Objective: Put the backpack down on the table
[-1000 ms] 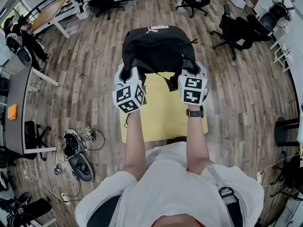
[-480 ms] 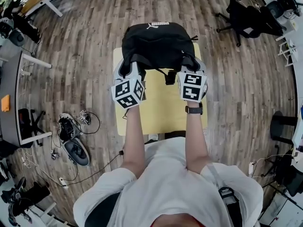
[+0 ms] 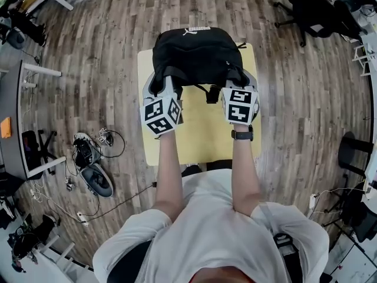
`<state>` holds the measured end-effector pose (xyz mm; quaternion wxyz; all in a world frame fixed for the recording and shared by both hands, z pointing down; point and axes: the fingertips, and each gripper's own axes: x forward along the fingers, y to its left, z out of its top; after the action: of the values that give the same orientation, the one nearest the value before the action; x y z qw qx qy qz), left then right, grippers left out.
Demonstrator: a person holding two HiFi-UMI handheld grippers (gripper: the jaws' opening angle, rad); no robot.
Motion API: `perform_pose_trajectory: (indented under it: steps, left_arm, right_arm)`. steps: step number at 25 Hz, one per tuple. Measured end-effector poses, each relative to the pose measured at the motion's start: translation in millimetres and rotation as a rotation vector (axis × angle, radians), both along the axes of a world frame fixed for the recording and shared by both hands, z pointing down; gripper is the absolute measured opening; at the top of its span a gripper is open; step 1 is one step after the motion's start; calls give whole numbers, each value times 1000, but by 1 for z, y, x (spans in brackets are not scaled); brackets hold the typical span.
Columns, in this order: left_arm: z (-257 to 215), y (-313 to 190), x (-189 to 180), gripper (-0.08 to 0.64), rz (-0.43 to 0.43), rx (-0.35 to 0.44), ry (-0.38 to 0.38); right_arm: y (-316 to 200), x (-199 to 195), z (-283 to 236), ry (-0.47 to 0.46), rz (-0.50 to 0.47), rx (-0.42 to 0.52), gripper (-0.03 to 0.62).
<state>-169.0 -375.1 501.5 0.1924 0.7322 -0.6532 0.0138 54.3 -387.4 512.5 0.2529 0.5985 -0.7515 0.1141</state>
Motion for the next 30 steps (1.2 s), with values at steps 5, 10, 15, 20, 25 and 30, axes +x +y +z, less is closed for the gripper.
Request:
perform_pose_trajectory:
  steps: [5, 10, 15, 20, 25, 30]
  left_arm:
    - [10, -4, 1, 95, 11, -7, 12]
    - [28, -7, 1, 95, 16, -29, 23]
    - [52, -8, 1, 95, 3, -66, 33]
    - [68, -12, 4, 95, -2, -93, 26]
    - [86, -15, 8, 95, 11, -122, 15]
    - [104, -16, 6, 95, 17, -158, 9]
  right_arm:
    - [-6, 0, 13, -8, 3, -21, 48]
    - [-9, -1, 31, -21, -6, -54, 48]
    - [-13, 0, 51, -18, -17, -90, 48]
    - [-19, 3, 69, -24, -18, -117, 48]
    - [-20, 8, 88, -41, -16, -146, 48]
    - [-20, 7, 106, -42, -11, -176, 48]
